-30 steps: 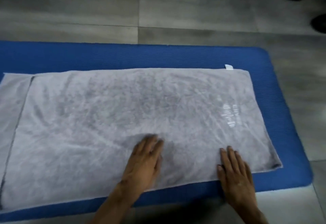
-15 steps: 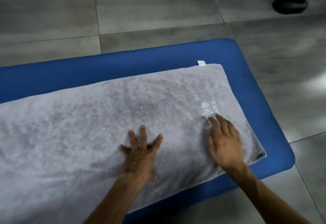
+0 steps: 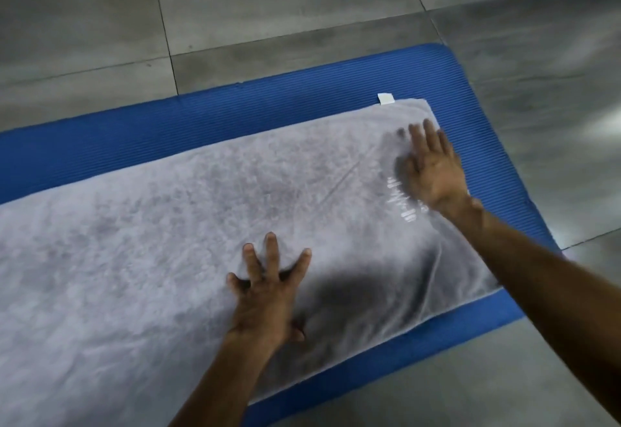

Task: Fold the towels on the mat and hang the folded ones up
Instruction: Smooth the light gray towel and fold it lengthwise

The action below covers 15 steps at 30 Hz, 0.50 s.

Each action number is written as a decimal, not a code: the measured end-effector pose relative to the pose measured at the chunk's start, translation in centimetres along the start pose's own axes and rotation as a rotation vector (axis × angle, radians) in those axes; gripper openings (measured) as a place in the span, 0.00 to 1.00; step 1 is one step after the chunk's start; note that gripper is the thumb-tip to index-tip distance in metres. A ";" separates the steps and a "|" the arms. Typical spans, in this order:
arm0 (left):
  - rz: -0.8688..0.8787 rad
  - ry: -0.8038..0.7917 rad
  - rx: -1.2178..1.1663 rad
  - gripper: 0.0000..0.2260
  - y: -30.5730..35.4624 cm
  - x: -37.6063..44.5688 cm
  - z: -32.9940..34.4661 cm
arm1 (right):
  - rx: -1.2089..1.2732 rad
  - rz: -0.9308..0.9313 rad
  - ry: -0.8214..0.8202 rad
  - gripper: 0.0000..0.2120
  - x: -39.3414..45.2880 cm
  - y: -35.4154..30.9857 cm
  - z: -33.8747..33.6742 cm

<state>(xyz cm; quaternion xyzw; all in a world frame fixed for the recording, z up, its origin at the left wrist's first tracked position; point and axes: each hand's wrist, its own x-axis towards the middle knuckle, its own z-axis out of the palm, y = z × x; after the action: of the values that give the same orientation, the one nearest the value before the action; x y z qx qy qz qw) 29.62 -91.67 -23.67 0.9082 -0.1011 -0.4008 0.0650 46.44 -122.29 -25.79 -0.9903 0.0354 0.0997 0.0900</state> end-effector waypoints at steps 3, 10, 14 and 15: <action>0.004 0.008 -0.029 0.57 0.0 -0.2 0.0 | 0.042 -0.154 -0.040 0.28 -9.7 1.2 2.5; 0.017 0.041 -0.077 0.55 0.3 -0.4 0.5 | -0.081 0.057 -0.100 0.32 -23.8 9.4 4.8; 0.199 0.178 -0.029 0.41 1.8 -2.4 3.8 | -0.066 0.084 -0.075 0.32 -22.8 5.4 3.4; 0.271 0.253 -0.001 0.37 2.0 -3.1 5.5 | -0.063 0.024 -0.080 0.32 -22.4 3.7 3.2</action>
<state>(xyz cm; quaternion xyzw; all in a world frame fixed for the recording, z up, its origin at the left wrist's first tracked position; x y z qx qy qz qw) 23.23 -93.06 -24.75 0.9295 -0.2132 -0.2708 0.1312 23.62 -124.16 -24.94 -0.9874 0.0403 0.1413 0.0590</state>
